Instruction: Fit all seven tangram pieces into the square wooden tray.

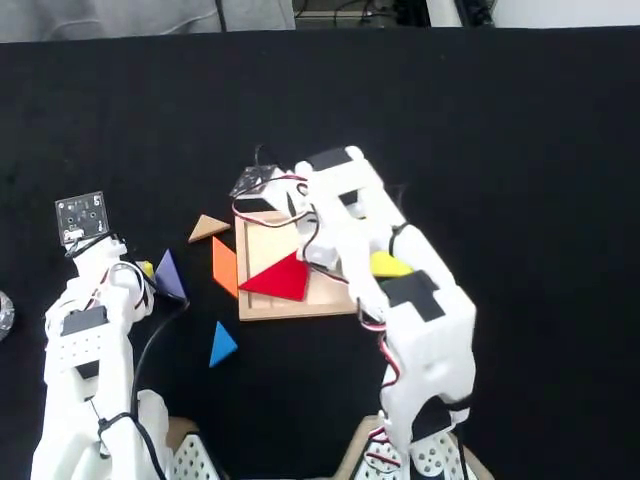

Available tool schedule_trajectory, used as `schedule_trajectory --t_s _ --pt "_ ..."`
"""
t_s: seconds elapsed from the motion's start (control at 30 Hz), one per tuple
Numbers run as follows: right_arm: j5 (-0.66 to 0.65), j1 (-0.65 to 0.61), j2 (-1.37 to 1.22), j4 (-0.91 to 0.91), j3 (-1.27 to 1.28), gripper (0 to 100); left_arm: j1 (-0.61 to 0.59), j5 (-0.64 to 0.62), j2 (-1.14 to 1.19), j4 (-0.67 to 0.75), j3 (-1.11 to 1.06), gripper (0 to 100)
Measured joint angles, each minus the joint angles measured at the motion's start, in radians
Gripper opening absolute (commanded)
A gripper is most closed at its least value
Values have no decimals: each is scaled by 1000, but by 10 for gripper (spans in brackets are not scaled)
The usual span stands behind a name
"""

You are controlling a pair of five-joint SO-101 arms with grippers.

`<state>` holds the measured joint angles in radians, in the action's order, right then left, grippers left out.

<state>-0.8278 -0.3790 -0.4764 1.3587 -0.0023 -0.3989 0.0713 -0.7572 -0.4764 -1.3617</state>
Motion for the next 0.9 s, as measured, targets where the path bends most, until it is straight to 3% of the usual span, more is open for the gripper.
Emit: schedule_trajectory --t_s 0.7,0.9 --pt "124 -109 -270 75 -512 11 0 0 0 0 0 188" --pt "135 -132 -253 288 -674 11 0 0 0 0 0 188"
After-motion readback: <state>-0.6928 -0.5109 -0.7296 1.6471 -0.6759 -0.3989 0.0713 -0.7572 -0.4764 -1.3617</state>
